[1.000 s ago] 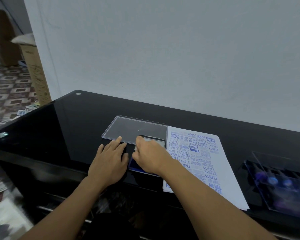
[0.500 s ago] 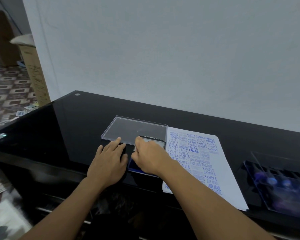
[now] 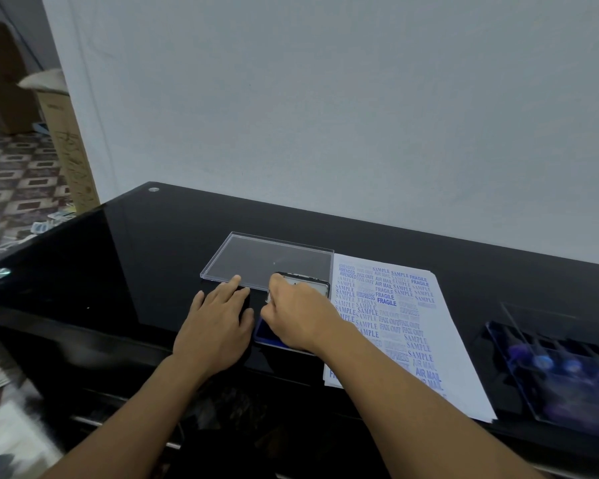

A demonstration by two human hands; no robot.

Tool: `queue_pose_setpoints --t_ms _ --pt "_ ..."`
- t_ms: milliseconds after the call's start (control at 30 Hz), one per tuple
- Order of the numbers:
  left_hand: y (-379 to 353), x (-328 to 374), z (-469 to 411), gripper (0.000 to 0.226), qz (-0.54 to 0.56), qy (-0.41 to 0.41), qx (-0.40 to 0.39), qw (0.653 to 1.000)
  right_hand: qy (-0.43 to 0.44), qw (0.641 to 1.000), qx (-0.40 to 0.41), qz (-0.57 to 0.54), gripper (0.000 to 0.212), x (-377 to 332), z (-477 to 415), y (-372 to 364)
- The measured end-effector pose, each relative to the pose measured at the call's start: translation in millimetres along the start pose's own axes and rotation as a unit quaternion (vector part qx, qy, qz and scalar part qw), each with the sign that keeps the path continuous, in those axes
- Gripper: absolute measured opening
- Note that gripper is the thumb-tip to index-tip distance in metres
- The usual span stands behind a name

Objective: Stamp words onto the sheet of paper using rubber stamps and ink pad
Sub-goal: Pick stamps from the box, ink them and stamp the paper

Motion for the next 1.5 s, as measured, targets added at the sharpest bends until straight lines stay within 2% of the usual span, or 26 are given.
queue_pose_setpoints --t_ms 400,600,800,933,1033,1267,1500 --pt "7.7 3.9 -2.5 0.051 0.018 0.015 -0.016 1.0 -0.006 1.0 -0.01 -0.019 0.013 1.4 3.0 0.0" --pt "16.2 7.2 -3.5 0.051 0.037 0.025 -0.01 0.999 -0.001 0.997 -0.083 -0.001 0.014 4.1 3.0 9.8" --pt "37.3 20.7 -5.2 0.051 0.102 0.02 0.029 0.994 -0.027 0.996 -0.008 -0.087 0.001 21.3 12.5 30.2" --pt "51.7 41.1 -4.0 0.049 0.148 0.0 0.044 0.988 -0.046 0.993 0.003 -0.108 0.011 42.2 27.0 49.2" --pt "56.1 63.1 -6.1 0.05 0.149 -0.038 0.015 0.988 -0.074 0.989 0.009 -0.126 0.019 61.1 39.6 66.0" --pt "51.9 130.7 -23.1 0.051 0.115 -0.097 -0.049 0.987 -0.143 0.987 0.004 -0.077 0.03 111.5 67.4 105.8" --pt "33.7 191.2 -39.3 0.049 0.132 -0.135 -0.076 0.979 -0.191 0.98 0.035 -0.038 0.016 164.3 88.5 137.3"
Point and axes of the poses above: each hand's wrist, its own z-axis away from the middle knuckle, its own y-axis out of the back of the hand, x = y × z, the point moved 2 cm from there along -z, towards the middle knuckle, and after that the axes turned 1 degree about -z, right-handed, at the moved point
